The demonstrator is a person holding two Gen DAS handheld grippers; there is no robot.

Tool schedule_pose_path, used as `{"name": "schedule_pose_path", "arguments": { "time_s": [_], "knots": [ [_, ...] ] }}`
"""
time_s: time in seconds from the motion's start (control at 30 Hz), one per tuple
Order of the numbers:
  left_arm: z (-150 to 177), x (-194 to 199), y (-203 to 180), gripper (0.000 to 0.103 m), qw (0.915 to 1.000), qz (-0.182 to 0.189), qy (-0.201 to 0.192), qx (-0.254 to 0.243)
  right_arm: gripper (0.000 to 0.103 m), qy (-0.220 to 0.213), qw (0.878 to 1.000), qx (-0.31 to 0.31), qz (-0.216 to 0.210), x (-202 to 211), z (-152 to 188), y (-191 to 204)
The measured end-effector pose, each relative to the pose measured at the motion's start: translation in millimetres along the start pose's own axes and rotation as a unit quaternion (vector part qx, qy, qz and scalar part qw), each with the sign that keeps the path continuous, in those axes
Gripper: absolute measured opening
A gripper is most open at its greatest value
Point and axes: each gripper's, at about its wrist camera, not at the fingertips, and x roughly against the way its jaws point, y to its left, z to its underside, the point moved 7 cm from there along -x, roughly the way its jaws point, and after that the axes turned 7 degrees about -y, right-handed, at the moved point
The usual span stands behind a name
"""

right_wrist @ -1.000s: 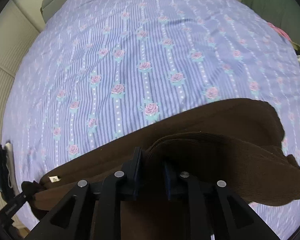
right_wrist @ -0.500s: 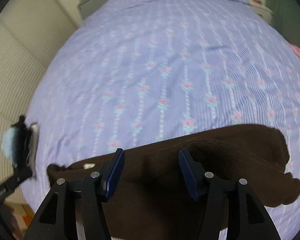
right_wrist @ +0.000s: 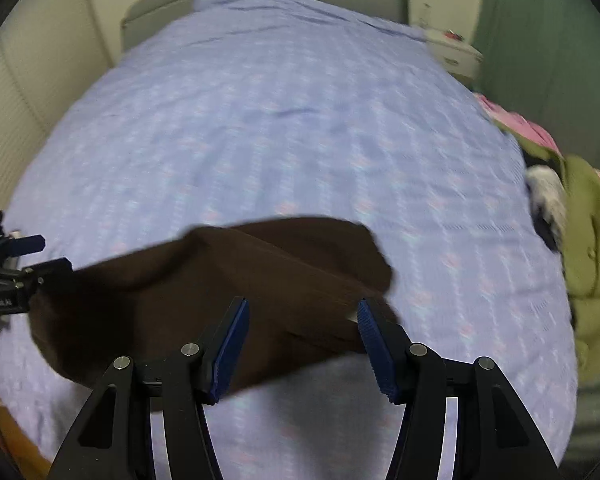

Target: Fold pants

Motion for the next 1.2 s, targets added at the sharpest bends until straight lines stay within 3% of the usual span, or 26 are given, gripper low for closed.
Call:
{"name": "schedule_pose_path", "arguments": {
  "time_s": [0.13, 0.23, 0.3, 0.33, 0.37, 0.5, 0.63, 0.73, 0.8, 0.9, 0.97, 1.07, 1.1, 1.13, 1.17, 1.2],
  "knots": [
    [-1.3, -18.6, -21.0, 0.092, 0.999, -0.005, 0.016, -0.041, 0.057, 0.035, 0.999, 0.019, -0.019, -17.4, 6.7, -10.9],
    [0.0, -29.1, -19.8, 0.092, 0.998, -0.023, 0.025, -0.053, 0.057, 0.061, 0.997, 0.035, -0.042, -32.2, 9.1, -1.7],
    [1.0, -34.6, -11.2, 0.092, 0.9972, -0.039, 0.028, -0.058, 0.055, 0.07, 0.995, 0.057, -0.034, -42.2, 10.7, 4.9],
    [1.4, -37.3, -5.4, 0.092, 0.9967, -0.046, 0.03, -0.06, 0.036, 0.068, 0.995, 0.071, -0.02, -47.1, 9.5, 5.4],
    [1.8, -39.4, -0.2, 0.092, 0.9963, -0.052, 0.03, -0.061, 0.028, 0.061, 0.995, 0.077, -0.004, -49.1, 5.6, 3.6],
    [5.6, -47.7, 23.0, 0.089, 0.9955, -0.062, 0.042, -0.058, 0.026, 0.019, 0.999, 0.047, 0.021, -43.2, -23.7, -5.6],
    [4.3, -67.2, 41.3, 0.074, 0.9945, -0.077, 0.063, -0.034, 0.026, 0.018, 0.998, 0.044, 0.049, -72.2, -53.7, -7.8],
    [6.1, -80.8, 40.9, 0.068, 0.9942, -0.055, 0.088, -0.029, 0.026, 0.033, 0.995, 0.062, 0.073, -102.9, -62.6, -6.5],
    [4.7, -80.4, 36.3, 0.068, 0.9952, -0.018, 0.092, -0.03, 0.026, 0.037, 0.994, 0.061, 0.077, -111.8, -66.0, -7.6],
    [-3.9, -69.7, 34.2, 0.079, 0.9962, 0.034, 0.077, -0.022, 0.026, 0.046, 0.994, 0.06, 0.082, -114.9, -63.2, -10.2],
    [-8.3, -69.9, 34.4, 0.079, 0.9953, 0.05, 0.08, -0.022, 0.026, 0.044, 0.993, 0.067, 0.086, -115.3, -61.7, -10.3],
    [-1.3, -84.0, 32.1, 0.065, 0.9902, 0.055, 0.121, -0.043, 0.026, 0.042, 0.992, 0.068, 0.094, -115.3, -61.3, -10.7],
    [6.5, -88.5, 29.6, 0.052, 0.9872, 0.058, 0.138, -0.054, 0.025, 0.041, 0.993, 0.06, 0.096, -113.9, -62.2, -11.6],
    [10.3, -90.9, 29.4, 0.026, 0.9856, 0.057, 0.148, -0.059, 0.025, 0.039, 0.993, 0.053, 0.096, -112.5, -63.5, -12.1],
    [10.1, -91.0, 29.1, 0.016, 0.985, 0.055, 0.151, -0.061, 0.025, 0.034, 0.994, 0.047, 0.094, -110.3, -65.2, -11.9],
    [11.0, -89.1, 29.3, 0.015, 0.9853, 0.066, 0.149, -0.051, 0.025, 0.029, 0.994, 0.045, 0.093, -108.5, -66.9, -11.5]
  ]
}}
